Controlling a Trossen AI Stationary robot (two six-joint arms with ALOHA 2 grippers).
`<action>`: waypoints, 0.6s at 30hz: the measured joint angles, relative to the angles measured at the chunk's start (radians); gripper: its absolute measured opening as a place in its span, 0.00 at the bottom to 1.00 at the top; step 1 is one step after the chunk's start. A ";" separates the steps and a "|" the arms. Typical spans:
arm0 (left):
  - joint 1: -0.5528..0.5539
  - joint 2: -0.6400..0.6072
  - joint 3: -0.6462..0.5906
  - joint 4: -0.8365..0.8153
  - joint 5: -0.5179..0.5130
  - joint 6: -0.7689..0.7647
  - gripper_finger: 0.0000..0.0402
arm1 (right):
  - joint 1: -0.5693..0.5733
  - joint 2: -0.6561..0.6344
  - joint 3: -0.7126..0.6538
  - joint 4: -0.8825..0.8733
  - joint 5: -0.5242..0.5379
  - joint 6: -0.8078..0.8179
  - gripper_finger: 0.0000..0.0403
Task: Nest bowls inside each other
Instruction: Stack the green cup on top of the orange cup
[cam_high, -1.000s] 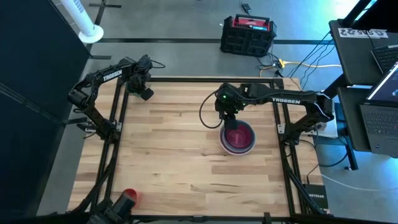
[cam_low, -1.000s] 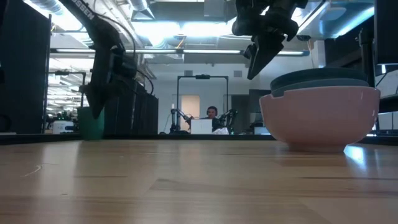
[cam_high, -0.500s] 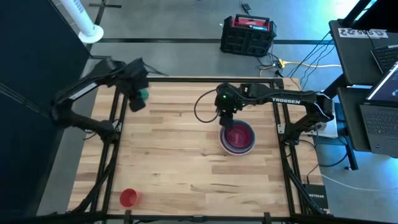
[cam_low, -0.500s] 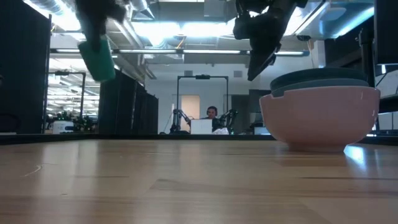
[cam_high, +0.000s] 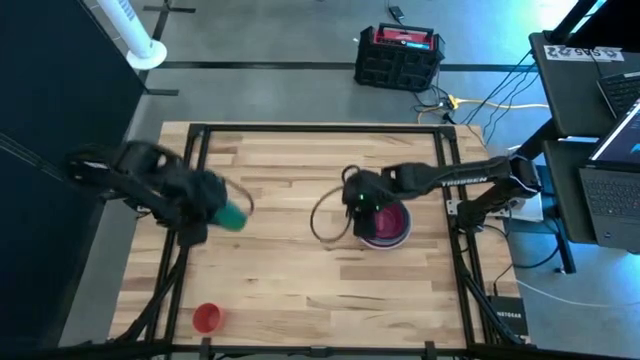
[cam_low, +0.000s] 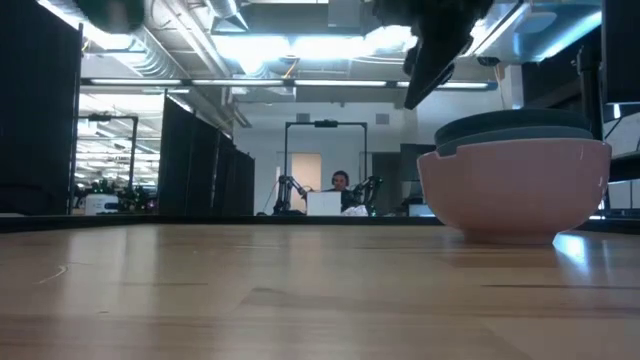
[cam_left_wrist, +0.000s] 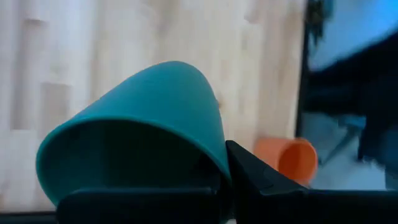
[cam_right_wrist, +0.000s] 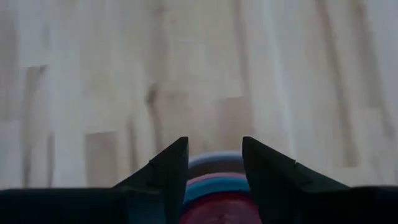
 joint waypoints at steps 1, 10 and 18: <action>-0.054 0.018 0.000 0.009 -0.003 -0.013 0.00 | 0.024 0.000 0.000 -0.003 0.013 0.012 0.35; -0.403 0.225 0.058 0.096 0.000 -0.161 0.00 | 0.215 0.000 0.000 -0.047 0.088 0.133 0.35; -0.559 0.374 0.226 0.031 0.000 -0.295 0.00 | 0.308 0.000 0.000 -0.045 0.157 0.223 0.35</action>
